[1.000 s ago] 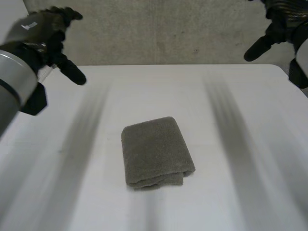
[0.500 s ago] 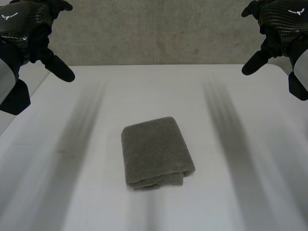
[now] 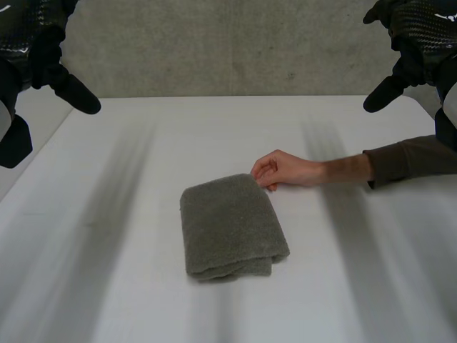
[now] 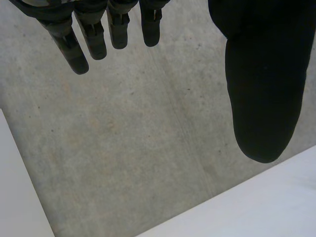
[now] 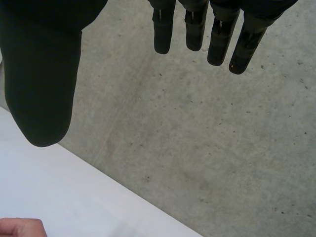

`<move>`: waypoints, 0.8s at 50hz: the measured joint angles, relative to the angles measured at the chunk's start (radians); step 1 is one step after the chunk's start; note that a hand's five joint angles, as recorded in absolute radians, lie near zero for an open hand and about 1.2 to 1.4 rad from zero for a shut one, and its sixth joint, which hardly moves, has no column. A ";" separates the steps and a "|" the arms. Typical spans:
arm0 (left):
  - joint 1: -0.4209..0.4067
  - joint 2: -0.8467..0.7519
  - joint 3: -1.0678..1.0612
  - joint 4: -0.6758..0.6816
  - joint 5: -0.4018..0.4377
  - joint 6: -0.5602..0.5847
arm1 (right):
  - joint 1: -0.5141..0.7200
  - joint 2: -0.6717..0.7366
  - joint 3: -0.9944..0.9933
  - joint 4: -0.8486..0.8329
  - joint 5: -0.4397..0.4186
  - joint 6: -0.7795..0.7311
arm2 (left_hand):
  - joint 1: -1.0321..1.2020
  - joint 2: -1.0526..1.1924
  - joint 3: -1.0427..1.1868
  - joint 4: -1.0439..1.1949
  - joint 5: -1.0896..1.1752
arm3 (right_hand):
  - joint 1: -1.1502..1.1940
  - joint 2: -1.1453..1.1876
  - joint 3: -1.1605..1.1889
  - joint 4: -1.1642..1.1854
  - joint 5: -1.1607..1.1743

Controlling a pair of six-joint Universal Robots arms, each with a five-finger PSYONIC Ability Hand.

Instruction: Fold the towel.

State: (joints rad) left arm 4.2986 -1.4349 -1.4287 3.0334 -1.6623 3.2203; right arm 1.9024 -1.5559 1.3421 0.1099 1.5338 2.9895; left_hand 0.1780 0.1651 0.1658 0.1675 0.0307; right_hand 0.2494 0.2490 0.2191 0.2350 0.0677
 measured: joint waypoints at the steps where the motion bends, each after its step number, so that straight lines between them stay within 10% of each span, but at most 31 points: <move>1: 0.000 0.000 0.000 0.000 0.000 0.000 | 0.000 0.000 0.000 0.000 0.000 0.000 | 0.000 0.000 0.000 0.000 0.000 | 0.000 0.000 0.000 0.000 0.000; 40: 0.000 0.053 -0.013 0.007 -0.037 0.013 | -0.002 -0.087 0.003 -0.001 -0.006 -0.006 | 0.000 0.000 0.000 0.000 0.000 | 0.000 0.000 0.000 0.000 0.000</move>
State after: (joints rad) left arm 4.2982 -1.3820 -1.4421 3.0400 -1.6996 3.2338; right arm 1.9005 -1.6432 1.3455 0.1089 1.5278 2.9836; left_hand 0.1781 0.1650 0.1658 0.1675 0.0307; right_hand 0.2494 0.2490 0.2191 0.2350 0.0677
